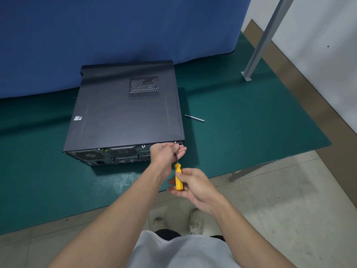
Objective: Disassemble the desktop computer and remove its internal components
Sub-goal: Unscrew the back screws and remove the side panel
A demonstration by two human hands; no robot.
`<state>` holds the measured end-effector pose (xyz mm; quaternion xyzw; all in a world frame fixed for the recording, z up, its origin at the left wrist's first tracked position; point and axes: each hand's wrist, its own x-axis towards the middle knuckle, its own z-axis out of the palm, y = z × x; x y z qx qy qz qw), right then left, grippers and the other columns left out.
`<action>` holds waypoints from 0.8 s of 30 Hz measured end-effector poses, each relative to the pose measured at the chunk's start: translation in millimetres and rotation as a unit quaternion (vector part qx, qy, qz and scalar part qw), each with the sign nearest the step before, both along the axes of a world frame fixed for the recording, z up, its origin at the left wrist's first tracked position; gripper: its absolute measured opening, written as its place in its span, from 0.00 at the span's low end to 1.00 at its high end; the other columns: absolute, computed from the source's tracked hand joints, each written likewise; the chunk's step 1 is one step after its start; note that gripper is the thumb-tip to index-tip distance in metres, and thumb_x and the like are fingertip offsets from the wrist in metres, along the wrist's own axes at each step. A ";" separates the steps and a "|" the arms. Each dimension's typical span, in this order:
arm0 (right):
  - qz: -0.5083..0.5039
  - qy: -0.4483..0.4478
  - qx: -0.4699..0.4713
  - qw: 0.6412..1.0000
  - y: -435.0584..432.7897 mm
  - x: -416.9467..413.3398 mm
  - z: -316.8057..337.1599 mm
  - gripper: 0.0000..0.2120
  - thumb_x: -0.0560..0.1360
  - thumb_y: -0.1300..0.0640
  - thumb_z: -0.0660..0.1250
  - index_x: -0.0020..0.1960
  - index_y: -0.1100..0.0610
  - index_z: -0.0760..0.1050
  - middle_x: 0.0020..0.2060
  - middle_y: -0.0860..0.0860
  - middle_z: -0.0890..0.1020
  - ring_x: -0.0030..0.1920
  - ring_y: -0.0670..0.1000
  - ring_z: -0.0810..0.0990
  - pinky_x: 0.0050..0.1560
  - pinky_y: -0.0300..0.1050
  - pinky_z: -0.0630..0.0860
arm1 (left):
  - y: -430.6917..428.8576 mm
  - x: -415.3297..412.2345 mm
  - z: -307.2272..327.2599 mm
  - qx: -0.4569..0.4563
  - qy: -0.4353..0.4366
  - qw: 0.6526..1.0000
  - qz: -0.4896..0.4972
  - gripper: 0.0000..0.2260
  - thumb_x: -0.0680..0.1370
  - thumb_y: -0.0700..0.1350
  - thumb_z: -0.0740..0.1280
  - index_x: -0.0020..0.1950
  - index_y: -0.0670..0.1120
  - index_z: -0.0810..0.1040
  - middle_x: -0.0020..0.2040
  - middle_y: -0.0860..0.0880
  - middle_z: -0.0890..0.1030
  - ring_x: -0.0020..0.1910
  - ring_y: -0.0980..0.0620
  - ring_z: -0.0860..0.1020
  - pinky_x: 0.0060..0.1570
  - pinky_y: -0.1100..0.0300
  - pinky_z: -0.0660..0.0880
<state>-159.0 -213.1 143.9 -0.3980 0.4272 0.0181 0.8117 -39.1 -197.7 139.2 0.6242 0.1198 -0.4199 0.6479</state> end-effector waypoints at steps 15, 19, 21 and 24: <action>-0.051 -0.018 0.040 0.998 -0.9 1.0 -3.0 0.11 0.80 0.63 0.61 0.59 0.67 0.72 0.46 0.62 0.82 0.42 0.56 0.84 0.42 0.48 0.80 | 0.3 -1.2 -2.0 0.008 0.000 1.000 0.007 0.06 0.78 0.30 0.64 0.54 0.30 0.76 0.46 0.34 0.82 0.42 0.44 0.84 0.41 0.59 0.82; -0.035 0.020 -0.042 0.998 1.0 1.3 -4.8 0.09 0.80 0.63 0.61 0.58 0.65 0.73 0.46 0.60 0.82 0.41 0.55 0.85 0.39 0.46 0.81 | 1.5 -2.4 -3.0 -0.006 0.006 1.000 0.009 0.05 0.78 0.30 0.63 0.52 0.31 0.77 0.45 0.35 0.82 0.41 0.44 0.85 0.42 0.58 0.82; -0.038 0.037 -0.076 0.996 2.8 4.3 -4.7 0.06 0.79 0.63 0.64 0.55 0.62 0.73 0.45 0.59 0.82 0.38 0.54 0.85 0.38 0.46 0.81 | -0.2 -3.5 -2.9 0.007 -0.001 1.000 0.022 0.03 0.77 0.31 0.65 0.49 0.31 0.78 0.44 0.35 0.83 0.40 0.44 0.85 0.42 0.58 0.82; -0.042 0.046 -0.100 0.993 4.5 6.9 -3.8 0.07 0.76 0.64 0.67 0.52 0.59 0.71 0.46 0.58 0.82 0.35 0.54 0.85 0.36 0.46 0.81 | -3.1 -4.3 -4.5 0.038 -0.021 0.999 0.028 0.04 0.75 0.31 0.69 0.49 0.32 0.79 0.43 0.37 0.84 0.40 0.45 0.85 0.42 0.57 0.82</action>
